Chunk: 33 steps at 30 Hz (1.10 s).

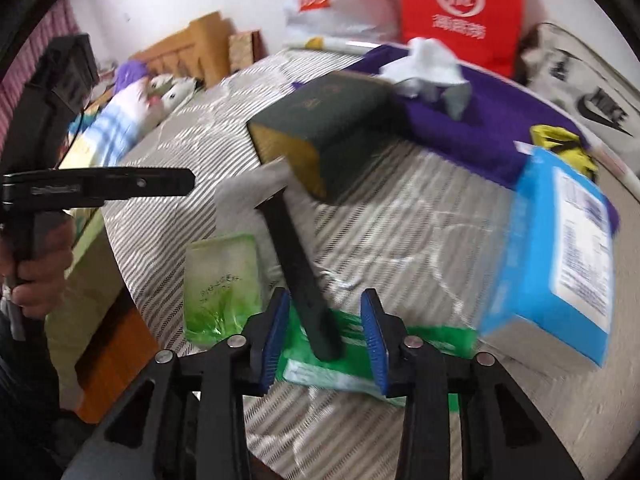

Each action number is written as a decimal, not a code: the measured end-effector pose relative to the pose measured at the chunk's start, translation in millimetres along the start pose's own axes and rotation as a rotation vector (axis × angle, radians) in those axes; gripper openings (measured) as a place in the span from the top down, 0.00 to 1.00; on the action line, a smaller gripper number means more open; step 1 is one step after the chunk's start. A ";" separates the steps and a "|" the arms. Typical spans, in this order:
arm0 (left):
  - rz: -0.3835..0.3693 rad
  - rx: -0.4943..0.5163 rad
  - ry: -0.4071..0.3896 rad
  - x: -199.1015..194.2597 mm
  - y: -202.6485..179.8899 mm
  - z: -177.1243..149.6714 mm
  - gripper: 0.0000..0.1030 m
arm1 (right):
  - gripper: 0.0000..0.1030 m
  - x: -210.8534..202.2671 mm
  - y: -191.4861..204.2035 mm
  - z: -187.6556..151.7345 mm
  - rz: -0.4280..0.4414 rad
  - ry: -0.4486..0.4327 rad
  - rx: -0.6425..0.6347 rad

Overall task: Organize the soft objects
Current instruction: 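Close the right tool on a black watch strap while the left tool returns to the pile, then close the left tool on the green tissue pack while the right tool holds the black strap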

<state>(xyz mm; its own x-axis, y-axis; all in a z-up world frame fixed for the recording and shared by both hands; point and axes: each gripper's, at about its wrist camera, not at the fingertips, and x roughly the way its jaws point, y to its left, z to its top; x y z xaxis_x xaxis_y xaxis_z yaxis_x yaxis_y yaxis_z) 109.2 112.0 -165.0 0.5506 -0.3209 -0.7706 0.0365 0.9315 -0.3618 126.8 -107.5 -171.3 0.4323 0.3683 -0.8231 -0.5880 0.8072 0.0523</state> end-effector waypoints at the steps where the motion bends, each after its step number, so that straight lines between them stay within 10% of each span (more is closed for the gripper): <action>1: 0.006 -0.005 0.000 -0.9 4.6 -1.8 0.41 | 0.68 5.6 2.8 3.0 0.004 0.010 -0.012; 19: -0.072 -0.086 0.035 1.0 30.1 -10.3 0.41 | 0.78 46.9 36.2 27.6 -0.056 0.046 -0.249; 33: -0.081 -0.048 0.073 7.7 2.7 -16.6 0.41 | 0.79 -14.3 -1.8 4.4 -0.026 -0.077 -0.048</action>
<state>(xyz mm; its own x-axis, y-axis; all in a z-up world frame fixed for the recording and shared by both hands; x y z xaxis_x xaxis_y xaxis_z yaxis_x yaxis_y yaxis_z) 99.7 109.2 -180.6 0.4853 -0.4081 -0.7733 0.0371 0.8932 -0.4481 124.7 -112.1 -157.2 0.4981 0.3829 -0.7780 -0.6072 0.7945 0.0022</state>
